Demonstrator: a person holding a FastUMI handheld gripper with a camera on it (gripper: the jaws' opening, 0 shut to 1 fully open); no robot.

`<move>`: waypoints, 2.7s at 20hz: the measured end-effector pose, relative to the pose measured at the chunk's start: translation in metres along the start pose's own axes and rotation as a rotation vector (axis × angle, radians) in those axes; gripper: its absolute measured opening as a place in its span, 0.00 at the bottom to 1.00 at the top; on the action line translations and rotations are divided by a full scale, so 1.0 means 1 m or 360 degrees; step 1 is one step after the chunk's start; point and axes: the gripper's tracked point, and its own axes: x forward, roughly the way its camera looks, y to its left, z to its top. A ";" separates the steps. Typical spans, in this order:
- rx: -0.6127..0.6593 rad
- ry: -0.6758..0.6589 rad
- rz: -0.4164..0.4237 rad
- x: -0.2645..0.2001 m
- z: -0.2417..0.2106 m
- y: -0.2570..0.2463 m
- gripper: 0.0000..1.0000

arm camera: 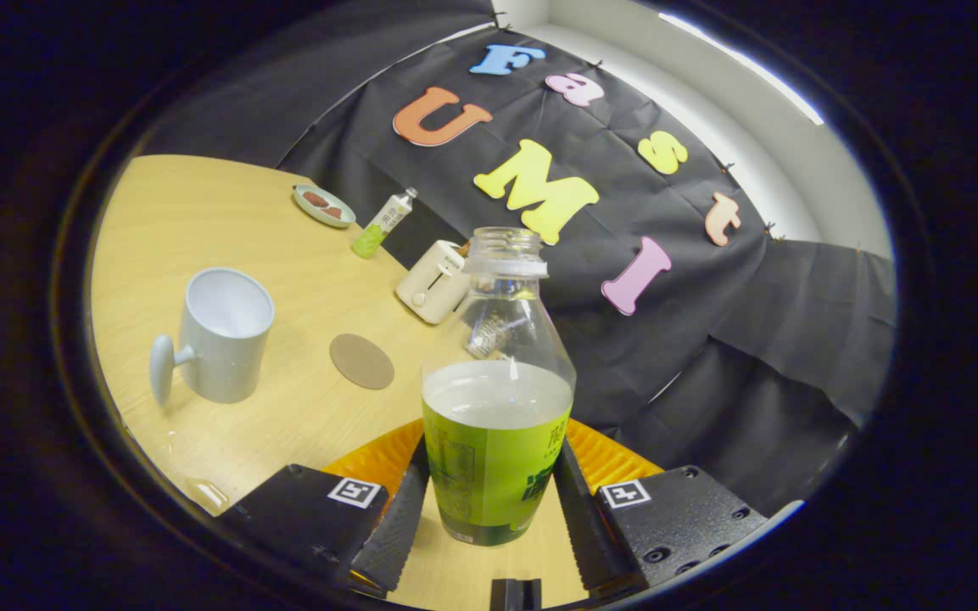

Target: Take the bottle from table, then pour the juice into the cup, finally place the bottle on the coaster

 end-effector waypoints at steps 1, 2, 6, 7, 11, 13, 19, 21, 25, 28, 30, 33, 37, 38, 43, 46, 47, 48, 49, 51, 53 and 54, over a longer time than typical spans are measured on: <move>-0.0054 0.0005 -0.0006 0.001 0.002 0.002 0.80; -0.0101 0.0010 0.0000 0.000 0.002 0.004 0.80; -0.0267 -0.0012 -0.0040 -0.001 0.013 0.005 0.80; -0.0301 -0.0020 -0.0077 0.000 0.015 0.002 0.79; -0.0521 -0.0059 -0.0185 0.002 0.028 0.001 0.80; -0.0631 -0.0081 -0.0230 0.001 0.033 0.002 0.79; -0.0885 -0.0113 -0.0404 0.006 0.044 -0.003 0.79; -0.0937 -0.0120 -0.0451 0.010 0.049 -0.006 0.79; -0.1091 -0.0188 -0.0586 0.010 0.070 -0.013 0.79; -0.1232 -0.0243 -0.0644 0.009 0.080 -0.010 0.79; -0.1319 -0.0263 -0.0689 0.008 0.087 -0.012 0.79; -0.1394 -0.0300 -0.0722 0.007 0.096 -0.013 0.79; -0.1476 -0.0322 -0.0762 0.006 0.107 -0.022 0.79; -0.1501 -0.0332 -0.0784 0.005 0.110 -0.025 0.79; -0.1571 -0.0349 -0.0842 -0.001 0.116 -0.034 0.79; -0.1602 -0.0363 -0.0873 -0.005 0.120 -0.038 0.79; -0.1621 -0.0377 -0.0883 -0.007 0.122 -0.040 0.79; -0.1637 -0.0380 -0.0889 -0.007 0.123 -0.040 0.79; -0.1648 -0.0371 -0.0887 -0.008 0.121 -0.042 0.79; -0.1674 -0.0373 -0.0900 -0.008 0.124 -0.043 0.79; -0.1692 -0.0373 -0.0921 -0.009 0.128 -0.048 0.79; -0.1700 -0.0370 -0.0918 -0.008 0.127 -0.048 0.79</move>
